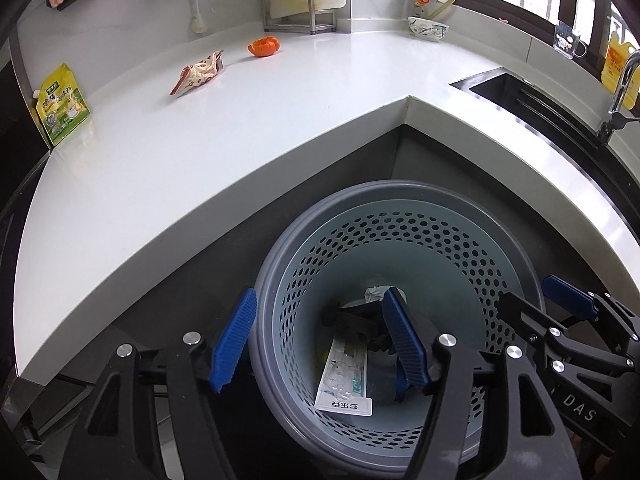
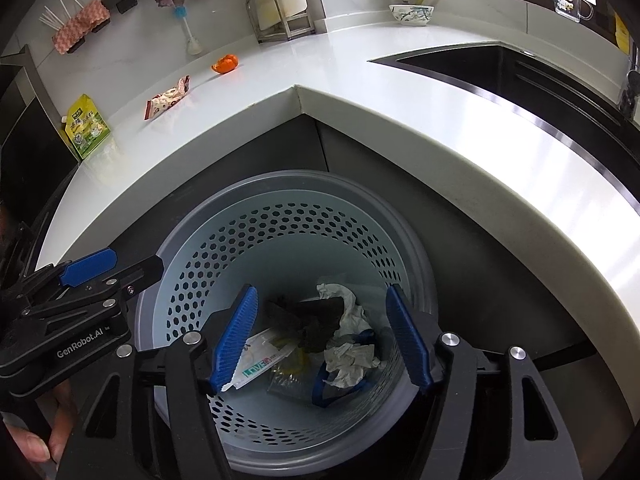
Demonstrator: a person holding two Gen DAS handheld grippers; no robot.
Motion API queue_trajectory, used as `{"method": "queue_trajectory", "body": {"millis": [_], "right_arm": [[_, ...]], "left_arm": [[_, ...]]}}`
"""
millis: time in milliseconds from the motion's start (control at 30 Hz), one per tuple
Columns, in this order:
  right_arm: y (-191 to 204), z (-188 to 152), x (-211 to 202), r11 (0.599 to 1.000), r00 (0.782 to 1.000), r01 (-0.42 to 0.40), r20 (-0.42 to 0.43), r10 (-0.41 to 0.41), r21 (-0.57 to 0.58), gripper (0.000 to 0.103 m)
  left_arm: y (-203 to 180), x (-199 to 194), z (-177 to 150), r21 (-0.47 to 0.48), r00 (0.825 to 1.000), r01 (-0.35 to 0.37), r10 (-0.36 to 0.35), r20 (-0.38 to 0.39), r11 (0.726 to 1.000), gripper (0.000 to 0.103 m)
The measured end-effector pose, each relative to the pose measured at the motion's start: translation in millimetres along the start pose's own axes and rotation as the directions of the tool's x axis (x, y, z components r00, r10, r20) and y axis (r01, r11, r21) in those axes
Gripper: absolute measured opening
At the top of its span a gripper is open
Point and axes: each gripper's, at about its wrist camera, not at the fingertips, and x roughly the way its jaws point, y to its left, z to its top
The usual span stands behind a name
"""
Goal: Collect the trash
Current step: 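Open both tools to drop the cloth and paper into the bin, then raise both tools from the bin and move toward the wrapper and peel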
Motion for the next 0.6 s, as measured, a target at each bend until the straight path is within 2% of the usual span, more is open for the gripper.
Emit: {"method": "queue_trajectory", "body": {"millis": [367,600], "right_arm": [[-0.7,-1.0,-1.6,1.0,1.0,-0.004,0.004,0.004,0.01,0.065],[-2.4,-0.5,-3.6,1.0,1.0,-0.005,0.012,0.005,0.014,0.066]], "left_arm": [[1.0,-3.1,0.4,0.001,1.0,-0.011,0.011,0.014,1.0,0.076],[2.2,-4.0,1.6,0.004,1.0,-0.017,0.017,0.019,1.0,0.077]]}}
